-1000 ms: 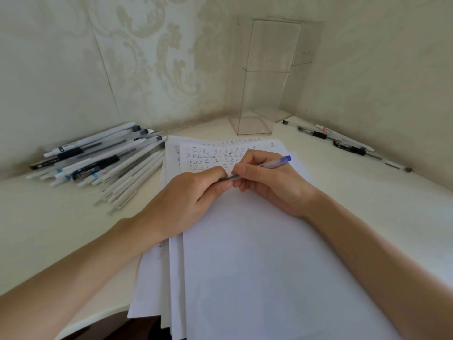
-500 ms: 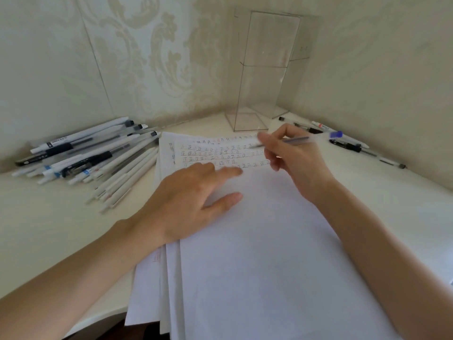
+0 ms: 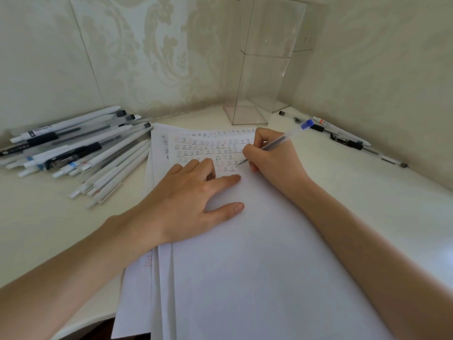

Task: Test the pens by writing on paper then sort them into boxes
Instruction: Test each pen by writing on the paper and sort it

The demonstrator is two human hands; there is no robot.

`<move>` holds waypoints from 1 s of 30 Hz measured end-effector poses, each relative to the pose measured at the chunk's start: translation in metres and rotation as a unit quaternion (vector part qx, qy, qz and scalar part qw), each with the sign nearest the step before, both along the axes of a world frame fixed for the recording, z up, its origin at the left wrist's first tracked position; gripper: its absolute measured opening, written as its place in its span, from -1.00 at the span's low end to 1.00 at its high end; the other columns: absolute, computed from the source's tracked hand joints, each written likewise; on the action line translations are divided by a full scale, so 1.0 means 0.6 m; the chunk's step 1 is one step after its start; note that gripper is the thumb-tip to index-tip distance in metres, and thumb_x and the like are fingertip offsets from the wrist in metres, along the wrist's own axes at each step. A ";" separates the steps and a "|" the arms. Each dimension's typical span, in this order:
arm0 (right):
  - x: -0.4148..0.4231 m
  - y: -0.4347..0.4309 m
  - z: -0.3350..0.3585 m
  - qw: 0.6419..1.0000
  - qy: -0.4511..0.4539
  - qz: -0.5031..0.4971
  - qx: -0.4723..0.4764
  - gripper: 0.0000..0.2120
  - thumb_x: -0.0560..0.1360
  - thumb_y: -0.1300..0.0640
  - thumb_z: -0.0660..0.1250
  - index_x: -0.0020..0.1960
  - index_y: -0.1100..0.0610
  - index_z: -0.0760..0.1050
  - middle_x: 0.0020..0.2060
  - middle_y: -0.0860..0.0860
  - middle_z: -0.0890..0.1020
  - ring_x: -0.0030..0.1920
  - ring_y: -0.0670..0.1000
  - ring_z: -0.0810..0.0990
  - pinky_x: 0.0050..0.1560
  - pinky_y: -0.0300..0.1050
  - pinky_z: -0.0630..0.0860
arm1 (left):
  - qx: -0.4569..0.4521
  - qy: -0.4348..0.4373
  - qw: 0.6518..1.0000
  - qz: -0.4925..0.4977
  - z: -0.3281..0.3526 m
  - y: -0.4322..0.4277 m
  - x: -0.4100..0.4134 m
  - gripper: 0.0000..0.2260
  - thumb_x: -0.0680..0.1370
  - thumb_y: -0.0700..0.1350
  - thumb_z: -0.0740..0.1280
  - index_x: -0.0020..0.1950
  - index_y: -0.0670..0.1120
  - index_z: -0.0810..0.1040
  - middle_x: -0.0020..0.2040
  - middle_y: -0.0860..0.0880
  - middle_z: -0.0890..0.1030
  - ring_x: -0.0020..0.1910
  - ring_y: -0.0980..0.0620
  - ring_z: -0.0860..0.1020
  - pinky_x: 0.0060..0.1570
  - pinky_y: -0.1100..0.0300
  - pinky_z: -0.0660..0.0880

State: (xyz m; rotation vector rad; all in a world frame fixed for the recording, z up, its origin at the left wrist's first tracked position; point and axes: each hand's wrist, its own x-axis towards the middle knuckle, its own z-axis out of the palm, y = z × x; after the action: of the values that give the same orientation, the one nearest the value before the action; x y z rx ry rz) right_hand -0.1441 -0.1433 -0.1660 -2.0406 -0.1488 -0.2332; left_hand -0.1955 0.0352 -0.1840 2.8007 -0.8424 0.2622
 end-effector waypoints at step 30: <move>0.002 0.000 -0.003 1.000 0.005 0.004 0.006 -0.74 0.36 0.29 0.27 -0.41 0.11 0.26 -0.57 0.06 0.42 -0.55 -0.08 0.26 -0.55 -0.28 0.20 | -0.018 0.016 1.000 -0.004 0.004 -0.001 -0.001 -0.35 0.38 0.42 -0.15 0.39 0.24 0.26 -0.11 0.12 0.23 -0.11 0.16 0.21 -0.08 0.22 0.13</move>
State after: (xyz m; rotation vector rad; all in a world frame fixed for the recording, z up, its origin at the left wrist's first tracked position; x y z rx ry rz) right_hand -0.1427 -0.1431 -0.1675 -2.0280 -0.1490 -0.2171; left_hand -0.1961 0.0348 -0.1815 2.7606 -0.8321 0.2291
